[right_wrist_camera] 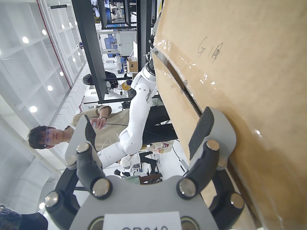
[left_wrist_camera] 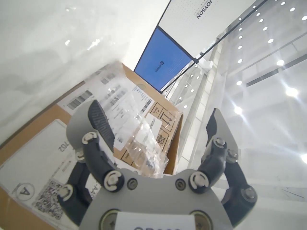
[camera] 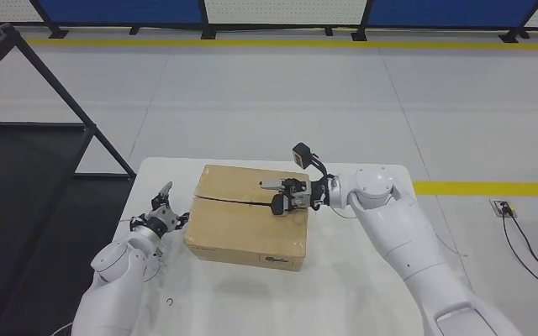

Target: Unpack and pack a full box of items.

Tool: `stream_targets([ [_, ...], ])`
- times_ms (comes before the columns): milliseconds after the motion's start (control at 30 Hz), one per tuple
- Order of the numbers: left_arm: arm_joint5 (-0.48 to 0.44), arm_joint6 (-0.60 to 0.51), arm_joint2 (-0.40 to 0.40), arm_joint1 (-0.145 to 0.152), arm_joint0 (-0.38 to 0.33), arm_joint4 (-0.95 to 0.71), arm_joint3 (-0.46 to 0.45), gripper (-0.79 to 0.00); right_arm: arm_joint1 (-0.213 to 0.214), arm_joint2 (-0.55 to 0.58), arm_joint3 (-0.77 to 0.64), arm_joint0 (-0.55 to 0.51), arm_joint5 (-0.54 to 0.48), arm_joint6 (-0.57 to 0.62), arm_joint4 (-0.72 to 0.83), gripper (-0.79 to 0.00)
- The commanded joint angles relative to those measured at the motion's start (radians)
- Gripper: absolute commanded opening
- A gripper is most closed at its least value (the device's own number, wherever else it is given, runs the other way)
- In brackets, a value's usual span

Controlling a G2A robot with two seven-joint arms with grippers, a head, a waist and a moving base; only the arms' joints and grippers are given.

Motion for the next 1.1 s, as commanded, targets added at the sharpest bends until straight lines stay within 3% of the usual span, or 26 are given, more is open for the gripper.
stream_targets([
  [0,-0.052,0.018,-0.005,-0.002,0.006,-0.012,-0.01,0.0,0.001,-0.001,-0.004,-0.001,0.002,-0.001,-0.002,0.0],
  [167,-0.15,0.053,-0.012,-0.005,0.03,-0.035,-0.051,0.0,0.002,-0.001,-0.012,-0.003,0.006,0.0,-0.003,0.0],
  [467,-0.176,0.064,0.008,-0.009,0.022,-0.052,-0.045,0.0,0.003,-0.002,-0.04,-0.012,0.007,-0.022,0.002,0.0],
  [500,-0.186,0.065,0.006,-0.01,0.021,-0.061,-0.042,-0.08,0.003,0.0,-0.043,-0.015,0.006,-0.028,0.005,0.0],
  [533,-0.197,0.067,0.004,-0.011,0.021,-0.067,-0.041,-0.259,0.004,0.002,-0.046,-0.016,0.005,-0.033,0.004,0.0],
  [567,-0.214,0.068,0.004,-0.01,0.023,-0.061,-0.042,-0.366,0.005,0.003,-0.051,-0.018,0.007,-0.035,0.003,0.0],
  [733,-0.241,0.076,0.002,-0.008,0.032,-0.044,-0.052,-0.594,0.009,0.008,-0.063,-0.023,0.018,-0.054,-0.008,0.0],
  [833,-0.272,0.083,0.0,-0.008,0.043,-0.035,-0.073,-0.65,0.012,0.009,-0.07,-0.027,0.038,-0.081,-0.019,0.0],
  [1067,-0.347,0.114,-0.011,-0.006,0.094,0.001,-0.173,-0.613,0.016,0.014,-0.079,-0.039,0.105,-0.114,-0.023,0.0],
])
